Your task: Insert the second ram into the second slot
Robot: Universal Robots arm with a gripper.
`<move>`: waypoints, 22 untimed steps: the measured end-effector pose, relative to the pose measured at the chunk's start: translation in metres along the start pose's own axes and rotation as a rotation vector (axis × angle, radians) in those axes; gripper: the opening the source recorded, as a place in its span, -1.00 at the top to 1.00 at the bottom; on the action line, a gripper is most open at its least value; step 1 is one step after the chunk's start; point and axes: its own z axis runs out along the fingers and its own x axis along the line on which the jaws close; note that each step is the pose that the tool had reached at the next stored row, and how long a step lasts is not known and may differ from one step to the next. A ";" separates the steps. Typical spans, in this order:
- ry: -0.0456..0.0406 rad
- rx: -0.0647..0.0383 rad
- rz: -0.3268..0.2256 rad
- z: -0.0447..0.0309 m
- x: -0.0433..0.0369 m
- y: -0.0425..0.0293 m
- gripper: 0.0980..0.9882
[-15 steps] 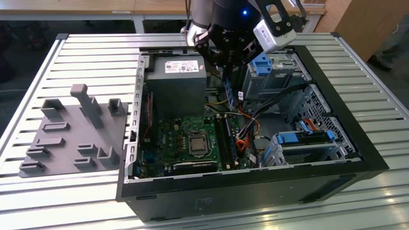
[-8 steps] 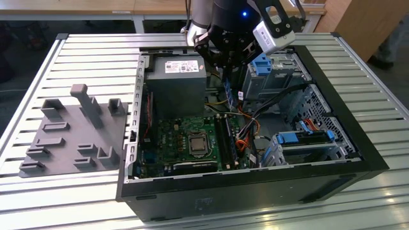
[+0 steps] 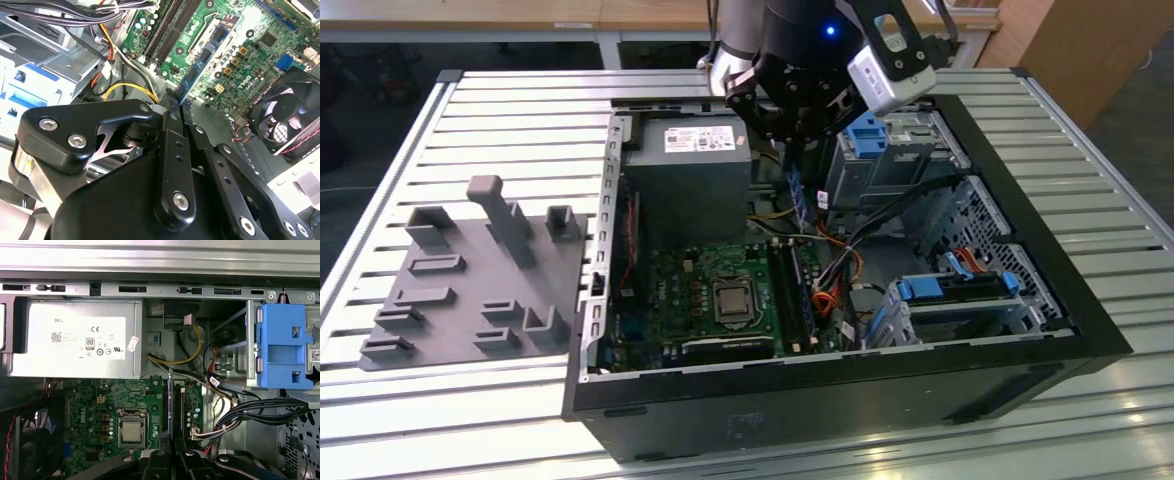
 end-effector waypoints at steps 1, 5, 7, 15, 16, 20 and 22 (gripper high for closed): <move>0.0000 0.000 0.000 0.0000 0.0000 0.0000 0.91; 0.0000 -0.003 0.000 0.0004 0.0000 -0.0001 0.91; 0.0000 -0.003 0.000 0.0008 0.0000 -0.0001 0.91; 0.0001 -0.005 0.000 0.0053 0.0001 -0.0002 0.91; 0.0001 -0.005 0.000 0.0059 0.0001 -0.0002 0.91; 0.0000 -0.006 0.000 0.0086 0.0001 -0.0004 0.91; 0.0001 -0.006 0.000 0.0104 0.0002 -0.0006 0.91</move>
